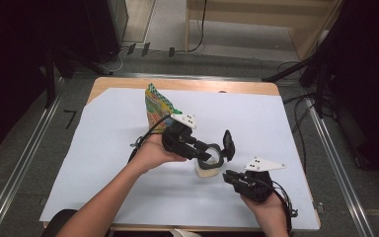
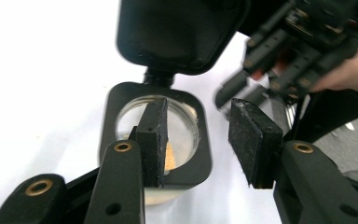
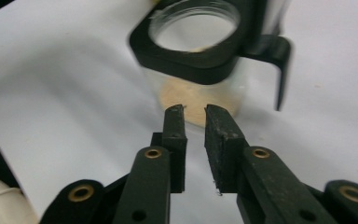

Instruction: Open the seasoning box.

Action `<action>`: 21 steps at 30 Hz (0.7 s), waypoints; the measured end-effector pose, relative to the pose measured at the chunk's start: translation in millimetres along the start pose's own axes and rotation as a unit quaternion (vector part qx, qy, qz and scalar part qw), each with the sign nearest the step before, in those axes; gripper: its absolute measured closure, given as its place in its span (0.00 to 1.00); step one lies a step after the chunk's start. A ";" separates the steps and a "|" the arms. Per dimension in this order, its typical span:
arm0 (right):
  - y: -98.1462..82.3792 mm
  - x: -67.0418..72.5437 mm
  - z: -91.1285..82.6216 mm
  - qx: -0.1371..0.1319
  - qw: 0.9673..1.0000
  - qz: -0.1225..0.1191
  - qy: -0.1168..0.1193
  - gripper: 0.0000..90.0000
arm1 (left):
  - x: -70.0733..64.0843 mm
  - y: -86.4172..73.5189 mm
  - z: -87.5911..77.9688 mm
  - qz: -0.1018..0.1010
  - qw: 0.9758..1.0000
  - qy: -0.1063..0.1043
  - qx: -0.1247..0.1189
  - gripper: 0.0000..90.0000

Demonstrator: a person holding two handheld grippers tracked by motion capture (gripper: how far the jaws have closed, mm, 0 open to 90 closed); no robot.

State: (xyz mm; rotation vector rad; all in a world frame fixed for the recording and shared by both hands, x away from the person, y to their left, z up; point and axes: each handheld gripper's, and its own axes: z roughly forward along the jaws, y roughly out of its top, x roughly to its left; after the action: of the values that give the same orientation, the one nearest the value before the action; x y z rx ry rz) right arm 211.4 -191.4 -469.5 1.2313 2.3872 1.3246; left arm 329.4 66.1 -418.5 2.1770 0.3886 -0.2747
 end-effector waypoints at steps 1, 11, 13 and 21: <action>0.0 2.3 1.2 -0.002 1.000 -0.005 0.004 0.86 | 1.0 -1.7 -1.8 -0.002 1.000 0.002 -0.005 0.65; 3.4 24.4 19.3 0.000 0.998 -0.048 0.039 0.72 | 12.3 -13.4 -27.5 -0.015 1.000 0.016 -0.011 0.59; 4.3 27.6 22.5 -0.002 0.998 -0.053 0.045 0.68 | 13.9 -16.1 -31.0 -0.020 1.000 0.011 -0.008 0.56; 9.3 37.0 31.4 -0.003 0.996 -0.061 0.065 0.62 | 16.3 -23.2 -47.6 -0.014 1.000 0.023 -0.009 0.52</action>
State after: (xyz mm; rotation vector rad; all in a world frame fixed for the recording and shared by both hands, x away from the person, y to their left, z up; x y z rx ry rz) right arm 207.6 -142.2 -472.1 1.0082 2.4983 1.4152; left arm 338.6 120.5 -413.1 2.1651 0.4449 -0.2370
